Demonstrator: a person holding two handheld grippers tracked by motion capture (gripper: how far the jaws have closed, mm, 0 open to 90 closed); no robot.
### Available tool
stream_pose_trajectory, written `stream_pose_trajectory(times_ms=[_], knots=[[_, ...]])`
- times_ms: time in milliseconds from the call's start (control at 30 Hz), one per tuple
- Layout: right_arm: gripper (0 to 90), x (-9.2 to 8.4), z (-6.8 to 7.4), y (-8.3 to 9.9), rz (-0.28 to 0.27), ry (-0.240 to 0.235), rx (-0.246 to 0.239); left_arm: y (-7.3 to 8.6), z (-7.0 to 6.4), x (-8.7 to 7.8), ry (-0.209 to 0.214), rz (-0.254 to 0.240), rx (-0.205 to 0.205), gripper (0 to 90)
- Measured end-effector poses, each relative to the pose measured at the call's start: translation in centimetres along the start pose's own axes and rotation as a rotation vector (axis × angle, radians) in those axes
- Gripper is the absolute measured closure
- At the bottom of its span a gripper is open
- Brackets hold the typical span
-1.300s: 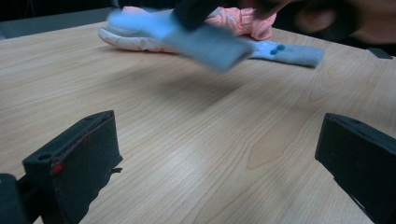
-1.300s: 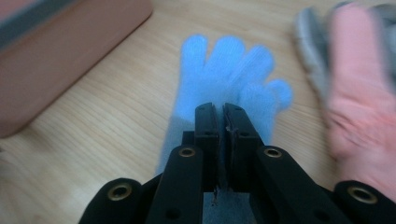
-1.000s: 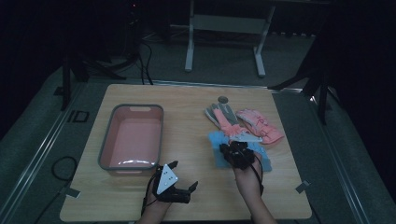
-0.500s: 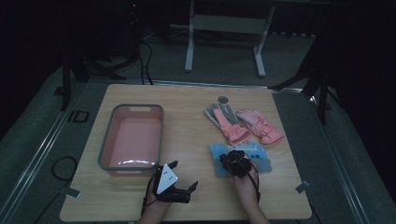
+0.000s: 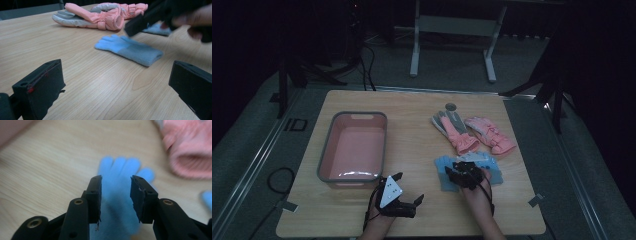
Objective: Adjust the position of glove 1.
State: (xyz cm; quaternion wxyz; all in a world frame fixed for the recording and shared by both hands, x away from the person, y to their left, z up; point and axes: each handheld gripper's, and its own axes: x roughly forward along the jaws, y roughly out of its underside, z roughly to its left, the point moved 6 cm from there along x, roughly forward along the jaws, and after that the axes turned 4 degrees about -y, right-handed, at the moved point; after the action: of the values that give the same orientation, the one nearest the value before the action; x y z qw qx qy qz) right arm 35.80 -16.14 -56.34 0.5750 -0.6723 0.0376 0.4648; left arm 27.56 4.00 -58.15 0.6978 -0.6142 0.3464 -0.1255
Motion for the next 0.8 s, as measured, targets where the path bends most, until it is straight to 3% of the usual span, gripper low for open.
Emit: stream_pose_trajectory(times_ms=[67,133,233,467,667,800], knots=[[60.7,-0.9,-1.1,-0.6,-0.001,-0.003,-0.045,0.0,0.0,0.0,0.001,-0.001,-0.001,0.0],[62.3,-1.7,-2.4,-0.8,-0.002,-0.04,-0.053,0.0,0.0,0.0,0.0,-0.001,0.0,0.0],[64.7,-2.9,-5.0,-0.9,0.006,-0.02,-0.077,0.0,0.0,0.0,0.0,-0.001,-0.002,0.0],[66.8,-5.5,-11.0,0.2,0.017,0.016,-0.052,0.0,0.0,0.0,-0.004,-0.001,-0.002,0.0],[65.1,-5.3,-12.8,2.2,0.062,-0.028,-0.064,0.0,0.0,0.0,-0.006,0.0,-0.002,0.0],[64.5,-4.0,-13.8,3.4,0.074,-0.063,-0.067,0.0,0.0,0.0,-0.007,0.0,-0.004,0.0]])
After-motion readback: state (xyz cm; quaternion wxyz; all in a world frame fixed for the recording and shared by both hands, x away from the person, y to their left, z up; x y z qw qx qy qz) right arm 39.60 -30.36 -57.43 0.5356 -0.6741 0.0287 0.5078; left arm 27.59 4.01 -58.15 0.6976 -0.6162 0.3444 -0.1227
